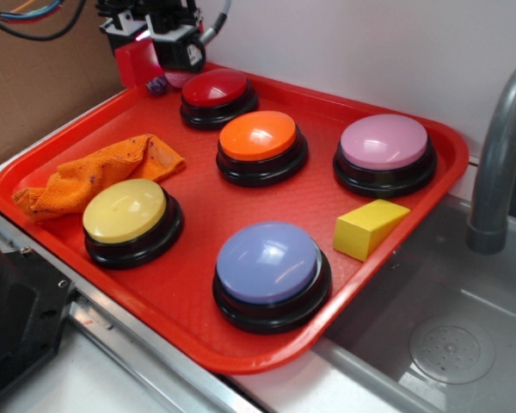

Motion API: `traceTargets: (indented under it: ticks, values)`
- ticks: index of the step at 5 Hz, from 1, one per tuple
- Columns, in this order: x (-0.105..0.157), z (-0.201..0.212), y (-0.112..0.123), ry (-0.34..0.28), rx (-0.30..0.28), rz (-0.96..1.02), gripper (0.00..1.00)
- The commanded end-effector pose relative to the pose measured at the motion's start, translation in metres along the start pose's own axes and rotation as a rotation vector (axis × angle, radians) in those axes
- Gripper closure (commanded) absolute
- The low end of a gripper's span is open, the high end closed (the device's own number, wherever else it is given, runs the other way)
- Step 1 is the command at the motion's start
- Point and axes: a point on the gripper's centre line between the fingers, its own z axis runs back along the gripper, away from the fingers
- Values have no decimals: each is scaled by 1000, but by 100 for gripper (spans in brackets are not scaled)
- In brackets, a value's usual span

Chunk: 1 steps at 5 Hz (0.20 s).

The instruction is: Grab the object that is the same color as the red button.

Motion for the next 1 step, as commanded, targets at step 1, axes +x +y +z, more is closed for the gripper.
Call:
traceTargets:
  ticks: [1]
  values:
    - [-35,9,2,-64,19,-206,100]
